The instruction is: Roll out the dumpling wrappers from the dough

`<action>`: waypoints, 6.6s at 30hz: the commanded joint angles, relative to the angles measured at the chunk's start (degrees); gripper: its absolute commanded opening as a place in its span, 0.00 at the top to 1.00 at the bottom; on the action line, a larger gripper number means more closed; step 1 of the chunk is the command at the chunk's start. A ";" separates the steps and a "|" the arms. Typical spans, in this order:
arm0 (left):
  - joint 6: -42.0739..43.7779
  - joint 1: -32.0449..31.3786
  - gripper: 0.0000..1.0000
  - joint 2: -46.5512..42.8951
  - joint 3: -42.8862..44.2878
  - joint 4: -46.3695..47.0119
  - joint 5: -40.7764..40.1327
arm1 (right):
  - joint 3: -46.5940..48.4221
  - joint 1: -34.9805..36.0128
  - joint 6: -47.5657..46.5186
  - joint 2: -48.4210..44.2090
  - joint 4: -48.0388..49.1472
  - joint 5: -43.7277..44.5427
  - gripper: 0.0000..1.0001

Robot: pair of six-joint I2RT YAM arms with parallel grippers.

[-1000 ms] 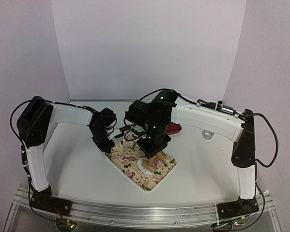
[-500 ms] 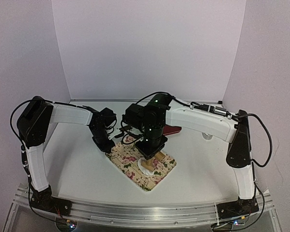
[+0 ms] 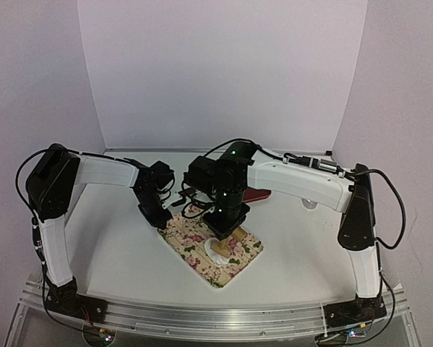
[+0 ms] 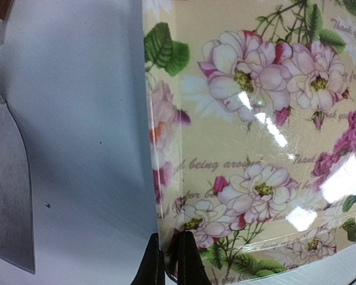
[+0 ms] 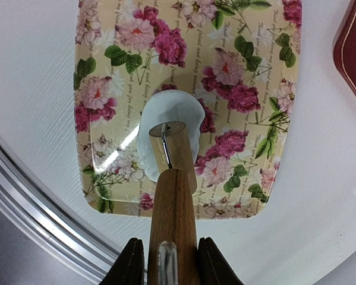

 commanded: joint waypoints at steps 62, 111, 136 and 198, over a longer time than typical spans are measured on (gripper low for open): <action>10.43 2.51 1.00 7.90 -0.43 15.34 -12.59 | -16.69 -21.60 1.14 3.38 -10.99 -3.30 1.00; -48.54 2.96 0.40 -4.36 2.09 6.82 18.38 | 5.07 -12.37 9.87 -2.88 -10.17 -12.37 1.00; -46.16 3.05 0.67 3.96 2.27 7.59 15.28 | 1.63 -9.78 14.63 2.50 -8.38 -7.31 1.00; -18.31 2.08 1.00 13.83 12.84 8.07 10.85 | 11.25 -1.09 14.71 4.28 -9.55 -5.44 1.00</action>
